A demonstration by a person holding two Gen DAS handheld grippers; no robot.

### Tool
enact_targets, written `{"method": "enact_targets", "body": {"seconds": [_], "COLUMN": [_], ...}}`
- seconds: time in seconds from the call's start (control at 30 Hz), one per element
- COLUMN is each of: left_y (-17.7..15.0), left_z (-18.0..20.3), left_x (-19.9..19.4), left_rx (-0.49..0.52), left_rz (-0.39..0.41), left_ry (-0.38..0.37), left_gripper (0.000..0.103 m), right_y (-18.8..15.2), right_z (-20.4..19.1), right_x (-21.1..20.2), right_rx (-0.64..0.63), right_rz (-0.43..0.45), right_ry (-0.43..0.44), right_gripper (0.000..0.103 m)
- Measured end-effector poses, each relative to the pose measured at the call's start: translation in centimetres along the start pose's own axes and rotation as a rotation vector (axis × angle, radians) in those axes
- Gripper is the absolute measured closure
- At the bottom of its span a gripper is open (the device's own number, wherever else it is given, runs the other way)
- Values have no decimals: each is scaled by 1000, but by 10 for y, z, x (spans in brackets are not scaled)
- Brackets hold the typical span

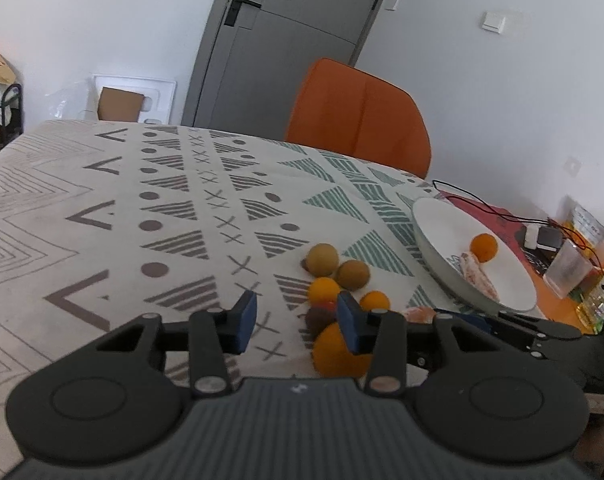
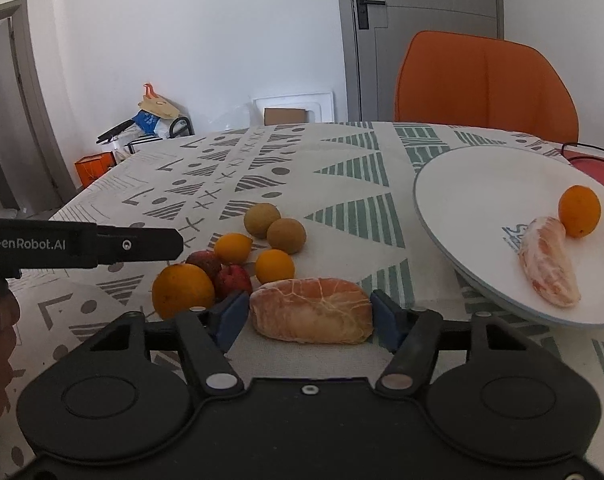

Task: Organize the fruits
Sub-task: 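Grasp netted peeled citrus piece with right gripper while left grasps large orange, then carry both fruits to plate and open right gripper over it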

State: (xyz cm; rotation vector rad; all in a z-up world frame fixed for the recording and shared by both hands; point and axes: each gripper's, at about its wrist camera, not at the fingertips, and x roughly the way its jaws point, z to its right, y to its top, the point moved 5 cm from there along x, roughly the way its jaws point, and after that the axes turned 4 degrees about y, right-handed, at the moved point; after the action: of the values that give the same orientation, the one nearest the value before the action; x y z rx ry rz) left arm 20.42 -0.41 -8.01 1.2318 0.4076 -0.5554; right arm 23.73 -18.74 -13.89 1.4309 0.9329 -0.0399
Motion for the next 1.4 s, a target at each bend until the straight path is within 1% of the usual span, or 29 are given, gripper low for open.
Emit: {"method": "enact_targets", "body": {"seconds": [0.23,0.33,0.4,0.57,0.63,0.67,0.73,0.8,0.9,0.97,1.13,1.4], "left_y": [-4,-6,-10,-25,-31,-32,-31,-28,-25,-22,-17,-7], "left_z": [12,18,23,31,30,30,30,28,30,33,43,51], "left_x": [-5,-7,-6,2,4,3,2,1,-4,-6,-16,-17], "left_rx": [1,4,11,17,9,11,14,-2,18,15,45,58], "left_rz": [-4,-2,-13,-56,-57,-48,-49,-58,-35,-31,-2,23], "left_ry": [-29,-48,-55,-51,-49,-42,-16,-17,3,0,-6,-7], "left_gripper": [56,51,49,49,49,54,69,70,70,70,70,70], "right_y": [-3,-5,-7,-14,-17,-18,-19,-19,-17,-15,-11,-1], "right_z": [3,6,8,18,20,21,22,22,22,22,20,20], "right_x": [-6,-11,-14,-25,-29,-31,-34,-38,-43,-47,-55,-68], "right_rx": [11,21,29,51,58,63,66,71,74,73,70,63], "right_rz": [2,4,8,20,24,27,31,42,63,74,99,144], "right_ry": [-12,-16,-21,-34,-35,-35,-33,-29,-20,-14,-1,1], "right_gripper": [40,41,41,41,41,41,41,41,41,41,41,41]}}
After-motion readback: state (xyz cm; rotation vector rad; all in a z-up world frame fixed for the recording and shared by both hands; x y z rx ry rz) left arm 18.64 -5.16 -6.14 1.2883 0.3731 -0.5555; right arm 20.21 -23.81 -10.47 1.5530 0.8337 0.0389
